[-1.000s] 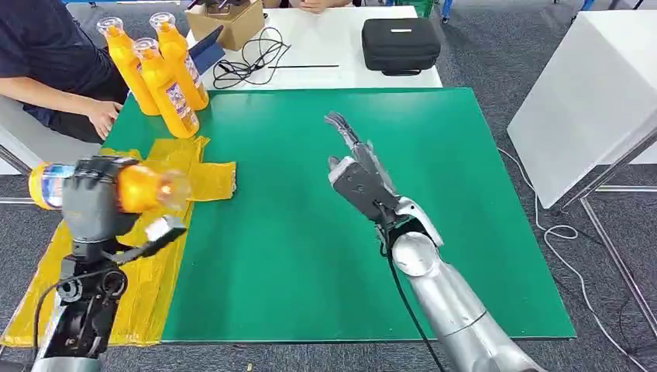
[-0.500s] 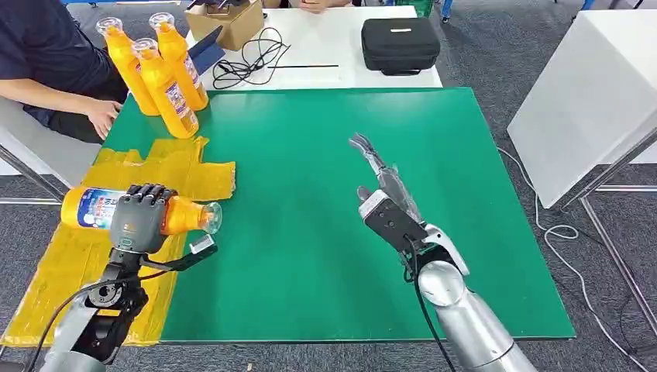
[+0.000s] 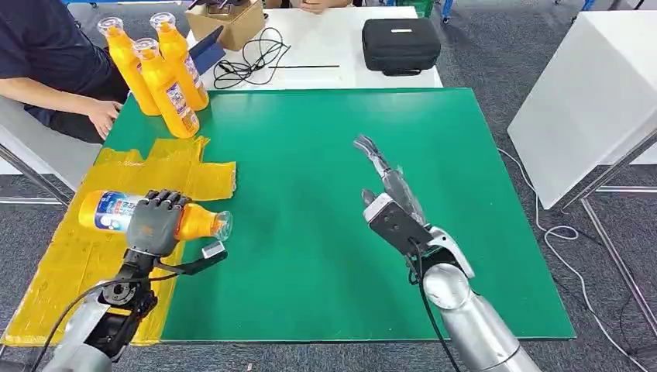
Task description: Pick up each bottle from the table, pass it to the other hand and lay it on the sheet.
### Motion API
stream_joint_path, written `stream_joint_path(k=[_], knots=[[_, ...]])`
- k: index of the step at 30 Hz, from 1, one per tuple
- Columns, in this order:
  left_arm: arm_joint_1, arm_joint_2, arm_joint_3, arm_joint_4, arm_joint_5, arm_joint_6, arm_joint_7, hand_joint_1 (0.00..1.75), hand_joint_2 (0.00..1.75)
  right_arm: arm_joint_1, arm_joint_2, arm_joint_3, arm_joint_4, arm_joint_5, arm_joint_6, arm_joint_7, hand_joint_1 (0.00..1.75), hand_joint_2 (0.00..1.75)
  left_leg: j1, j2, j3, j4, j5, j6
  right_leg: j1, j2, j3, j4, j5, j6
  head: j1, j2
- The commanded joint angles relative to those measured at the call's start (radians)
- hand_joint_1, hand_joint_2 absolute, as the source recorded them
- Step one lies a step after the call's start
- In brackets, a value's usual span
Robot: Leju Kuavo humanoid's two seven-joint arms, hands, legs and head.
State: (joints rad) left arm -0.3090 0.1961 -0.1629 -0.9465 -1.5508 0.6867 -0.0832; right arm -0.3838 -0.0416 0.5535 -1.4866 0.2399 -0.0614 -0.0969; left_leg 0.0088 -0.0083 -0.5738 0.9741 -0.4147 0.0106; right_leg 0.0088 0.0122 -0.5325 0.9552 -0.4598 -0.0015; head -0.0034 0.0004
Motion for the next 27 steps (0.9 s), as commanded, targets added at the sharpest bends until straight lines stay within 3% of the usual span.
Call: stream_joint_path(k=[1,2,3,4,6,7,9,12,20,27], knots=[[-0.064,-0.009,-0.022,0.235,0.052,0.011,-0.069,1.66,1.75,-0.012,-0.06,0.028,0.012,-0.016,-0.012,-0.003,0.0,0.0,0.0,0.0,0.006,-0.001,-0.002,0.0,0.0,-0.002,0.006,-0.002,-0.002,0.002,0.001,0.0],[-0.068,-0.016,-0.008,0.262,0.071,0.011,-0.093,1.03,1.75,-0.013,-0.06,0.03,0.018,-0.019,-0.012,-0.005,0.0,0.0,0.0,-0.001,0.005,-0.001,-0.002,0.0,0.0,-0.002,0.005,-0.001,-0.002,0.002,0.001,0.0],[-0.068,-0.02,0.004,0.28,0.074,0.011,-0.108,0.28,1.75,-0.014,-0.063,0.033,0.022,-0.02,-0.013,-0.006,0.0,0.0,0.0,-0.001,0.004,-0.001,-0.001,0.0,0.0,-0.002,0.004,-0.001,-0.001,0.002,0.001,0.0],[-0.064,-0.019,0.006,0.289,0.07,0.011,-0.117,0.0,1.75,-0.014,-0.064,0.035,0.027,-0.024,-0.011,-0.011,0.0,0.0,0.0,0.0,0.004,-0.001,-0.001,0.0,0.0,-0.001,0.004,-0.001,-0.001,0.001,0.0,0.0],[-0.071,-0.021,0.002,0.365,0.147,0.011,-0.157,0.0,1.75,-0.023,-0.066,0.041,0.041,-0.031,-0.003,-0.017,0.0,0.0,0.0,0.0,0.004,-0.001,-0.001,0.0,0.0,-0.001,0.004,-0.002,-0.001,0.002,0.001,0.0],[-0.077,-0.025,0.022,0.397,0.15,0.011,-0.154,0.0,0.0,-0.027,-0.065,0.042,0.045,-0.032,-0.003,-0.017,0.0,0.0,0.0,0.001,0.007,-0.002,-0.002,0.0,0.0,-0.001,0.007,-0.002,-0.001,0.002,0.0,0.0],[-0.127,-0.04,0.049,0.554,0.221,0.011,-0.212,0.0,0.0,-0.042,-0.059,0.046,0.059,-0.034,0.002,-0.021,0.0,0.0,0.0,0.001,0.003,-0.001,-0.001,0.0,0.0,0.0,0.003,-0.001,0.0,0.001,0.001,0.0],[-0.152,-0.047,0.065,0.621,0.286,0.001,-0.273,0.0,0.0,-0.057,-0.06,0.049,0.073,-0.036,0.006,-0.022,0.0,0.0,0.0,0.0,0.003,-0.001,0.0,0.0,0.0,-0.001,0.003,-0.001,-0.001,0.001,0.001,0.0],[-0.169,-0.059,0.094,0.633,0.357,-0.055,-0.314,0.0,0.0,-0.05,-0.063,0.048,0.073,-0.036,0.006,-0.022,0.0,0.0,-0.001,-0.001,0.008,-0.001,-0.001,0.0,-0.001,-0.002,0.009,-0.001,0.0,0.002,0.001,0.0],[-0.178,-0.056,0.114,0.63,0.497,-0.209,-0.396,0.0,0.0,-0.034,-0.052,0.034,0.066,-0.031,0.009,-0.026,0.0,0.0,0.0,0.0,0.011,-0.001,-0.001,0.0,0.0,-0.002,0.012,-0.002,0.0,0.002,0.0,0.0]])
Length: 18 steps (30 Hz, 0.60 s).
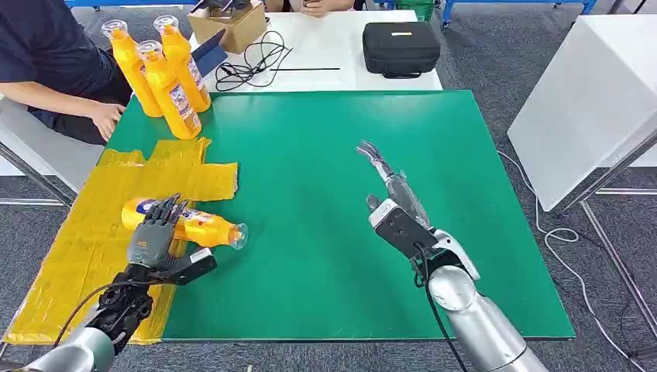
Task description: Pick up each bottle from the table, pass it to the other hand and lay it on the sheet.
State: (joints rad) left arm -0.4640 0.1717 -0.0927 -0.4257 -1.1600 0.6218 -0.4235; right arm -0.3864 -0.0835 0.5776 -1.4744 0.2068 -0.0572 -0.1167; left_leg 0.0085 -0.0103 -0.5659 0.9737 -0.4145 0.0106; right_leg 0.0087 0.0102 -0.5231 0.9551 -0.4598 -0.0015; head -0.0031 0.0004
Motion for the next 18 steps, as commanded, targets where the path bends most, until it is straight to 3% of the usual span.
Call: stream_joint_path(k=[1,6,8,11,12,15,18], knots=[[-0.022,-0.034,0.051,0.104,0.137,-0.17,-0.077,0.0,0.0,-0.026,-0.009,0.006,0.051,0.005,0.005,-0.006,0.0,0.0,0.0,0.002,0.003,-0.001,-0.001,0.0,0.0,0.0,0.004,-0.002,0.0,0.003,0.0,0.0],[0.014,-0.032,0.095,-0.033,0.473,-0.332,-0.26,0.0,0.0,0.03,-0.02,-0.034,0.027,0.051,-0.013,-0.021,0.0,0.0,0.0,0.002,0.007,-0.003,0.0,0.0,0.0,0.0,0.007,-0.003,0.001,0.002,0.0,0.0],[0.054,-0.007,0.035,-0.159,0.576,-0.369,-0.234,0.0,0.0,0.047,-0.022,-0.05,0.023,0.062,-0.018,-0.035,0.0,0.0,0.0,0.001,0.009,-0.002,0.0,0.0,0.0,-0.002,0.009,-0.003,0.0,0.002,0.0,0.0],[0.056,-0.005,0.031,-0.165,0.58,-0.37,-0.23,0.0,0.0,0.047,-0.022,-0.05,0.023,0.062,-0.018,-0.035,0.0,0.0,0.0,0.002,0.009,-0.002,0.0,0.0,0.0,-0.001,0.008,-0.002,0.0,0.002,0.0,0.0],[0.077,0.002,0.021,-0.224,0.683,-0.376,-0.275,0.0,0.0,0.056,-0.017,-0.06,0.019,0.061,-0.02,-0.043,0.0,0.0,0.0,0.001,0.008,-0.001,0.0,0.0,0.0,-0.001,0.008,-0.001,0.0,0.002,0.0,0.0],[0.199,0.089,-0.033,-0.609,0.965,-0.435,-0.234,0.0,0.0,0.097,-0.018,-0.085,0.014,0.058,-0.028,-0.093,0.0,0.0,0.001,0.003,0.007,-0.001,-0.001,0.001,0.001,-0.001,0.007,-0.002,0.0,0.003,0.0,0.0],[0.293,0.147,0.019,-0.928,1.165,-0.491,-0.164,0.0,0.0,0.113,-0.028,-0.092,0.016,0.057,-0.03,-0.138,0.0,0.0,0.002,0.003,0.006,0.002,-0.003,0.0,0.002,0.0,0.006,0.0,-0.001,0.002,0.001,0.0]])
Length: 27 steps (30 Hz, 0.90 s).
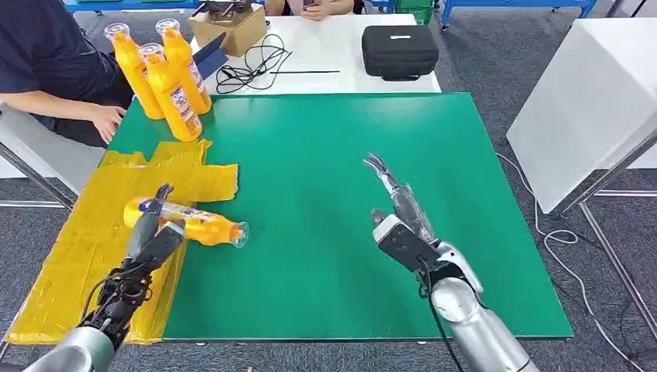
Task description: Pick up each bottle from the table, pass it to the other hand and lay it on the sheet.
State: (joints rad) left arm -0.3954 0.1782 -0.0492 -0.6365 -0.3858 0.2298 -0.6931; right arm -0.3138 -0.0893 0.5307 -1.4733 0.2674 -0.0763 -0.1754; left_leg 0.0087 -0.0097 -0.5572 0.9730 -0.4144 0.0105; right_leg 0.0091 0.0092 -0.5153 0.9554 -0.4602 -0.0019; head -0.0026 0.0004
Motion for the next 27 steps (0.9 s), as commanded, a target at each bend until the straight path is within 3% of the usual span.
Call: stream_joint_path(k=[1,6,9,11,15,16,20,23,27], knots=[[0.252,0.154,0.011,-0.801,0.435,-0.108,0.098,0.0,0.0,0.044,-0.022,-0.045,0.016,-0.009,-0.011,-0.091,0.0,0.0,0.003,0.004,-0.003,0.003,-0.003,0.0,0.003,0.002,-0.002,0.0,-0.001,0.002,0.0,0.0],[0.419,0.125,0.232,-1.145,0.485,-0.157,0.099,0.0,0.0,0.141,-0.025,-0.043,-0.066,0.024,-0.015,-0.148,0.0,0.0,0.003,0.003,-0.009,0.003,-0.004,0.0,0.002,0.003,-0.008,0.0,-0.002,0.002,0.0,0.0],[0.507,0.084,0.308,-1.217,0.503,-0.246,0.094,0.0,0.0,0.137,0.004,-0.049,-0.066,0.045,-0.051,-0.174,0.0,0.0,0.001,0.006,-0.009,0.001,-0.003,0.0,0.001,0.006,-0.01,0.0,-0.001,0.001,0.0,0.0],[0.517,0.069,0.28,-1.204,0.507,-0.287,0.094,0.0,0.0,0.113,0.024,-0.044,-0.048,0.013,-0.047,-0.235,0.0,0.0,0.0,0.008,-0.01,0.001,-0.005,0.0,0.0,0.008,-0.012,0.0,-0.001,0.002,0.0,0.0],[0.51,0.065,0.255,-1.187,0.497,-0.28,0.083,0.0,0.0,0.102,0.03,-0.039,-0.034,0.012,-0.048,-0.236,0.0,0.0,0.0,0.007,-0.008,0.0,-0.005,0.0,0.0,0.005,-0.01,-0.001,-0.002,0.003,0.0,0.0],[0.504,0.056,0.243,-1.18,0.521,-0.291,0.08,0.0,0.0,0.095,0.037,-0.037,-0.031,-0.007,-0.055,-0.302,0.0,0.0,0.0,0.005,-0.012,0.0,-0.003,-0.001,0.0,0.004,-0.013,-0.001,-0.001,0.001,0.0,0.0],[0.477,0.028,0.119,-1.168,0.545,-0.306,0.079,0.0,0.0,0.012,0.103,0.006,0.038,-0.118,-0.032,-0.337,0.0,0.0,0.0,0.005,-0.011,0.0,-0.002,0.0,0.0,0.005,-0.012,-0.001,-0.001,0.002,0.0,0.0],[0.45,-0.006,0.019,-1.14,0.542,-0.305,0.085,0.0,0.0,-0.006,0.128,0.052,0.011,-0.099,-0.103,-0.379,0.0,0.0,0.0,0.005,-0.01,-0.001,-0.002,0.0,0.0,0.004,-0.011,-0.001,0.0,0.002,0.0,0.0],[0.378,-0.023,-0.132,-1.067,0.532,-0.264,0.105,0.0,0.0,-0.019,0.138,0.093,-0.038,-0.04,-0.276,-0.33,0.0,0.0,-0.001,0.0,-0.009,-0.001,-0.001,0.0,-0.001,-0.002,-0.009,-0.001,-0.002,0.002,0.0,0.0]])
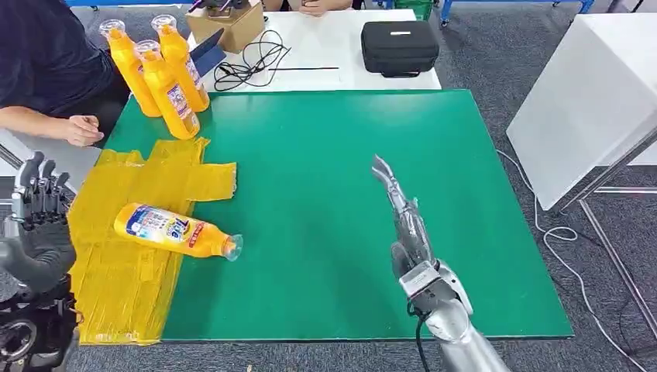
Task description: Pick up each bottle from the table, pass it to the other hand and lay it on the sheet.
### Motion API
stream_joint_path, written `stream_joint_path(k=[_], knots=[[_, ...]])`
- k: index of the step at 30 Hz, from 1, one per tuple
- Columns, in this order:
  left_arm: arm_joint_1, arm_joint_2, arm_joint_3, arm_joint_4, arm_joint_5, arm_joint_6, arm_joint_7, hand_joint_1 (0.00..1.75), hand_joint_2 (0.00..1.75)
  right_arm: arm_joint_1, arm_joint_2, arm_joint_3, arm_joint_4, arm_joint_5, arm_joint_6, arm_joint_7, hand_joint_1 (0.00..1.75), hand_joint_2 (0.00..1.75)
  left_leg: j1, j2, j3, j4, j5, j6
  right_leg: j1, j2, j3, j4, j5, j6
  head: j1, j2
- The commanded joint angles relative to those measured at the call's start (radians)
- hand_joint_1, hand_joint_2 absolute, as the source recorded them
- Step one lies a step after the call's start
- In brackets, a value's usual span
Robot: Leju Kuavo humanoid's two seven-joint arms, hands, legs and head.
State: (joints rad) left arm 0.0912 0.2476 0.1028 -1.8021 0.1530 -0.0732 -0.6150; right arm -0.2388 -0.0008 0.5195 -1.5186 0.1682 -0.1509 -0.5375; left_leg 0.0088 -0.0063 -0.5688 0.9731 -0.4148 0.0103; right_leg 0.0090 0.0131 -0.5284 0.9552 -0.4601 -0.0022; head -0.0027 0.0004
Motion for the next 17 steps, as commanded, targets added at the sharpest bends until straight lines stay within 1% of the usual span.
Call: stream_joint_path(k=[1,3,4,5,6,9,12,13,14,17], knots=[[-0.135,-0.102,-0.312,0.121,-0.019,0.044,0.034,0.0,0.0,-0.092,0.045,0.105,0.0,0.061,-0.222,0.038,0.0,0.0,-0.001,-0.004,0.002,-0.001,0.0,0.001,-0.001,-0.005,0.003,-0.001,-0.001,0.002,0.0,0.0],[-0.189,-0.137,-0.36,0.16,-0.024,0.041,0.055,0.0,0.0,-0.083,0.027,0.112,-0.017,0.065,-0.246,0.034,0.0,0.0,-0.001,-0.007,0.002,-0.001,0.0,0.001,-0.001,-0.008,0.005,-0.001,-0.002,0.003,0.0,0.0],[-0.198,-0.145,-0.369,0.164,-0.028,0.042,0.058,0.0,0.0,-0.079,0.023,0.114,-0.019,0.069,-0.25,0.031,0.0,0.0,-0.001,-0.007,0.001,-0.001,0.001,0.001,-0.001,-0.007,0.003,-0.001,-0.001,0.002,0.0,0.0],[-0.202,-0.149,-0.373,0.165,-0.031,0.045,0.062,0.0,0.0,-0.076,0.02,0.116,-0.02,0.07,-0.252,0.031,0.0,0.0,-0.001,-0.009,0.002,-0.001,0.0,0.001,-0.001,-0.01,0.005,-0.002,-0.002,0.003,0.0,0.0],[-0.203,-0.15,-0.376,0.163,-0.033,0.047,0.065,0.0,0.0,-0.073,0.018,0.116,-0.02,0.071,-0.253,0.029,0.0,0.0,-0.001,-0.008,0.002,-0.001,0.0,0.001,-0.001,-0.008,0.004,-0.002,-0.001,0.002,0.0,0.0],[-0.195,-0.138,-0.37,0.157,-0.033,0.046,0.063,0.0,0.0,-0.074,0.018,0.118,-0.018,0.072,-0.255,0.027,0.0,0.0,-0.001,-0.003,0.001,0.0,-0.001,0.001,-0.001,-0.004,0.003,-0.001,0.0,0.002,0.0,0.0],[-0.193,-0.147,-0.369,0.156,-0.031,0.043,0.065,0.0,0.0,-0.06,0.012,0.117,-0.02,0.074,-0.259,0.027,0.0,0.0,-0.001,-0.003,0.004,-0.001,-0.002,0.0,0.0,-0.005,0.006,-0.002,-0.002,0.003,0.0,0.0],[-0.19,-0.15,-0.371,0.154,-0.032,0.042,0.065,0.0,0.0,-0.051,0.008,0.113,-0.02,0.074,-0.26,0.027,0.0,0.0,-0.001,-0.005,0.002,-0.001,-0.001,0.0,-0.001,-0.005,0.004,-0.002,-0.001,0.002,0.0,0.0],[-0.177,-0.154,-0.368,0.148,-0.039,0.036,0.068,0.0,0.0,-0.039,0.006,0.108,-0.026,0.079,-0.262,0.022,0.0,0.0,0.0,-0.006,0.003,-0.001,-0.001,0.0,0.0,-0.007,0.006,-0.002,-0.002,0.002,0.0,0.0],[-0.132,-0.153,-0.355,0.121,-0.058,0.022,0.062,0.0,0.0,-0.007,0.005,0.103,-0.05,0.111,-0.27,0.016,0.0,0.0,0.0,-0.004,0.005,-0.001,-0.003,0.001,0.0,-0.005,0.007,-0.003,-0.002,0.003,0.0,0.0]])
